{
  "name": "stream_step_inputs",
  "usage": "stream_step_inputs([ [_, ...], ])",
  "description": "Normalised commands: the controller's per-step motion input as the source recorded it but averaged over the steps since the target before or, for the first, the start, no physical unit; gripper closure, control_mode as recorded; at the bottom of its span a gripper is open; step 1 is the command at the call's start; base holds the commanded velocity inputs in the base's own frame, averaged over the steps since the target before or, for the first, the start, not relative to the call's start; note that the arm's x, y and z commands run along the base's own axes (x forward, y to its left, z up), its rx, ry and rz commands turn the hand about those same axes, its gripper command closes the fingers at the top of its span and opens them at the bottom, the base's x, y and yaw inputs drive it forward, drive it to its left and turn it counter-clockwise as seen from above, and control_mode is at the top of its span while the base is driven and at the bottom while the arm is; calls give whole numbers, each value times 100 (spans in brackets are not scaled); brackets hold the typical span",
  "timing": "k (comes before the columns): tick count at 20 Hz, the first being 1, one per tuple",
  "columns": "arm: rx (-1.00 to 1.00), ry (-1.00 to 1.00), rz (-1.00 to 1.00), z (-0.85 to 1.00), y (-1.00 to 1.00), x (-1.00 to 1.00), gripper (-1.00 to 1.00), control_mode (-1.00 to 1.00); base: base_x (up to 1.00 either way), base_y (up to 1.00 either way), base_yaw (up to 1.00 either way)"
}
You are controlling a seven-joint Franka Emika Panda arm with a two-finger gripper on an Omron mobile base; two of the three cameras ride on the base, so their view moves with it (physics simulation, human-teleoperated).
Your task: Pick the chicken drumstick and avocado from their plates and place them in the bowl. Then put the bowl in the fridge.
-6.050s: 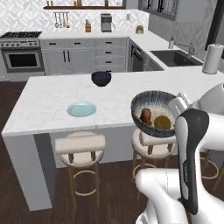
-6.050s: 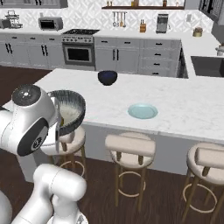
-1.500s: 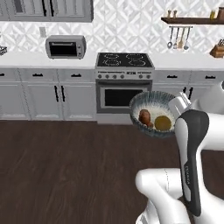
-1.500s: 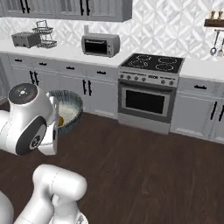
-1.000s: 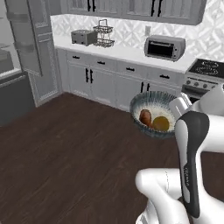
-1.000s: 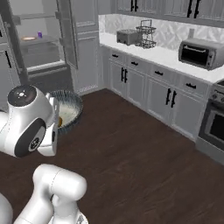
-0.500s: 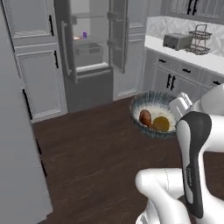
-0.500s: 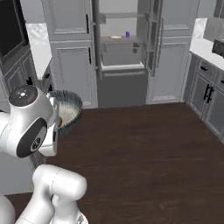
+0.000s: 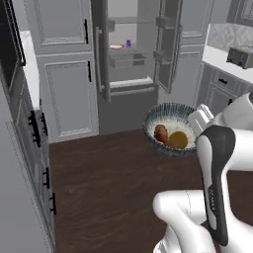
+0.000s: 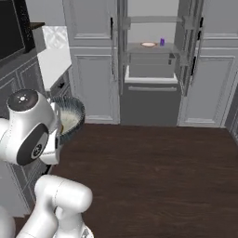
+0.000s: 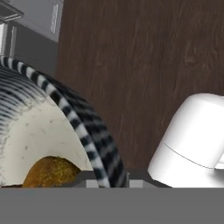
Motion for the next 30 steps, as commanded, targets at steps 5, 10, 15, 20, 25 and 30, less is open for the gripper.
stream_step_inputs([
  [5,0,0,0,0,0,0,100,100,95,-84,9],
  [10,0,0,0,0,0,0,100,100,100,-35,4],
  [15,0,0,0,0,0,0,100,100,100,-3,0],
  [20,0,0,0,0,0,0,100,100,93,-61,0],
  [25,0,0,0,0,0,0,100,100,100,-17,2],
  [30,0,0,0,0,0,0,100,100,100,-38,1],
])
